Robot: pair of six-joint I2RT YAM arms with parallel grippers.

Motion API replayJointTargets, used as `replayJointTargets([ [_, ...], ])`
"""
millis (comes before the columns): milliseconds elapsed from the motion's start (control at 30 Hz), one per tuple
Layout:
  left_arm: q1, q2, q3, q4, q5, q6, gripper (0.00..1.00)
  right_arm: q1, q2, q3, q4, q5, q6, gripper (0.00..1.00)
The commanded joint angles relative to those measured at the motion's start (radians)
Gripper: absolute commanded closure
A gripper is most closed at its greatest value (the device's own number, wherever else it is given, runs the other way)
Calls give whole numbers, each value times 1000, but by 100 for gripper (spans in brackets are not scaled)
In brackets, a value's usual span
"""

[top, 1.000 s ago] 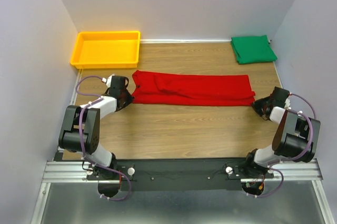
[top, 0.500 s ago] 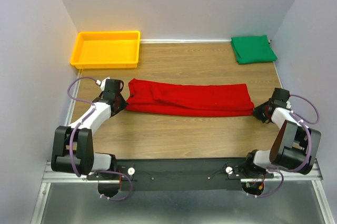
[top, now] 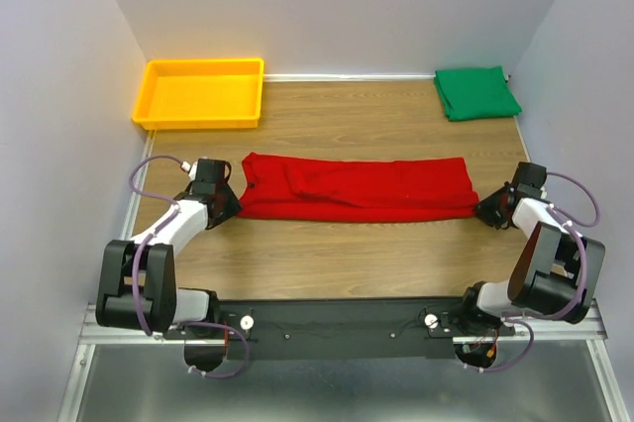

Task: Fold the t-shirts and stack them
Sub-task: Fold the tshirt

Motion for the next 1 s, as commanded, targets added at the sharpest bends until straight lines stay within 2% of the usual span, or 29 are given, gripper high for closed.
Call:
replayJointTargets([
  [0, 11, -74, -8, -37, -52, -8, 46, -14, -26, 16, -109, 57, -74, 62],
  [100, 12, -144, 9, -69, -91, -4, 35, -3, -90, 61, -137, 76, -90, 48],
  [233, 11, -245, 47, -103, -144, 30, 29, 57, -144, 93, -160, 140, -87, 41],
  [267, 11, -268, 57, -106, -155, 41, 22, 69, -167, 98, -163, 149, -84, 36],
  [300, 11, -319, 73, -105, -180, 73, 20, 84, -182, 104, -163, 137, -74, 34],
  [333, 11, -366, 80, -100, -194, 87, 13, 86, -207, 104, -160, 120, -57, 30],
  [367, 11, -367, 86, -91, -203, 111, 13, 86, -217, 105, -160, 96, -57, 29],
  [433, 11, -461, 77, -42, -224, 183, 13, 92, -247, 89, -119, -45, -5, 26],
  [500, 11, -503, 58, 1, -221, 232, 13, 98, -264, 64, -77, -110, 43, 25],
  [533, 12, -520, 39, 33, -220, 237, 13, 101, -273, 34, -56, -137, 72, 21],
  [633, 11, -572, 3, 97, -151, 262, 13, 118, -293, -22, 48, -213, 187, 18],
  [800, 12, -581, 0, 131, -117, 283, 13, 156, -274, -92, 118, -162, 279, 17],
  [967, 12, -566, 0, 133, -103, 285, 13, 158, -244, -115, 122, -84, 287, 16],
])
